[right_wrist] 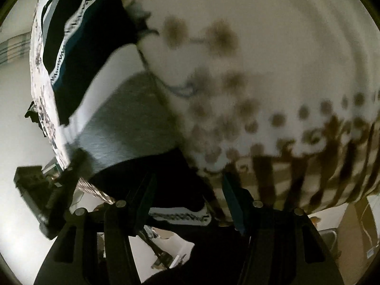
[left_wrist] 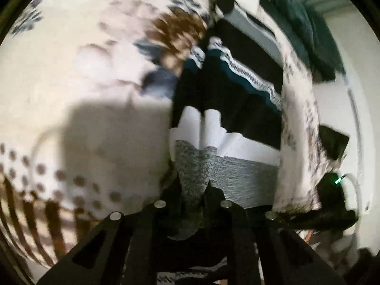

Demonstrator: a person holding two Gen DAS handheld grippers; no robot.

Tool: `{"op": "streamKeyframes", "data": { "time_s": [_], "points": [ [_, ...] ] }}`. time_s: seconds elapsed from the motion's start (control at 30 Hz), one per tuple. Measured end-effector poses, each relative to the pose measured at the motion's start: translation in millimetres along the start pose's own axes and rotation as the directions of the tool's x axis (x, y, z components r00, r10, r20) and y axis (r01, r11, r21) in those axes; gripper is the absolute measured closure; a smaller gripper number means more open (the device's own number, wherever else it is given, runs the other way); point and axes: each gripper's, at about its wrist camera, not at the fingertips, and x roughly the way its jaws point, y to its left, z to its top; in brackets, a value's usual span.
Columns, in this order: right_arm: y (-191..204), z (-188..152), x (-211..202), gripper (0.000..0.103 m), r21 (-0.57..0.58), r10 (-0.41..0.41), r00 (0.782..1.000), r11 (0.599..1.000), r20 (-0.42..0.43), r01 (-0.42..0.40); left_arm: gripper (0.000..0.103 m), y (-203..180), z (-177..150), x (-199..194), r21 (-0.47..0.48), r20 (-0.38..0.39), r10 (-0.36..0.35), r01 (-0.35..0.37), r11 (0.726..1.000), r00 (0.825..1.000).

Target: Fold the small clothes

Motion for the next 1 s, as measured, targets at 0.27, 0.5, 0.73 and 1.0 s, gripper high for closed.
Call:
{"op": "streamKeyframes", "data": {
  "time_s": [0.27, 0.5, 0.73, 1.0],
  "points": [
    [15.9, -25.5, 41.2, 0.043, 0.002, 0.004, 0.999, 1.000, -0.045, -0.004, 0.064, 28.4, -11.6, -11.0, -0.092, -0.044, -0.051, 0.047, 0.995, 0.998],
    [-11.6, -56.5, 66.4, 0.043, 0.012, 0.063, 0.990, 0.998, -0.123, -0.062, 0.042, 38.4, -67.4, 2.9, -0.082, -0.118, -0.001, -0.009, 0.997, 0.993],
    [-9.3, -76.6, 94.1, 0.043, 0.000, 0.134, 0.977, 0.991, -0.168, -0.136, 0.046, 34.5, -101.1, 6.6, -0.072, -0.110, 0.036, -0.044, 0.996, 0.993],
    [12.9, -110.5, 76.5, 0.091, -0.102, 0.059, 0.993, 0.992, -0.098, -0.069, 0.095, 31.6, -113.3, -10.2, -0.057, -0.046, 0.102, -0.105, 0.993, 0.994]
  ]
}}
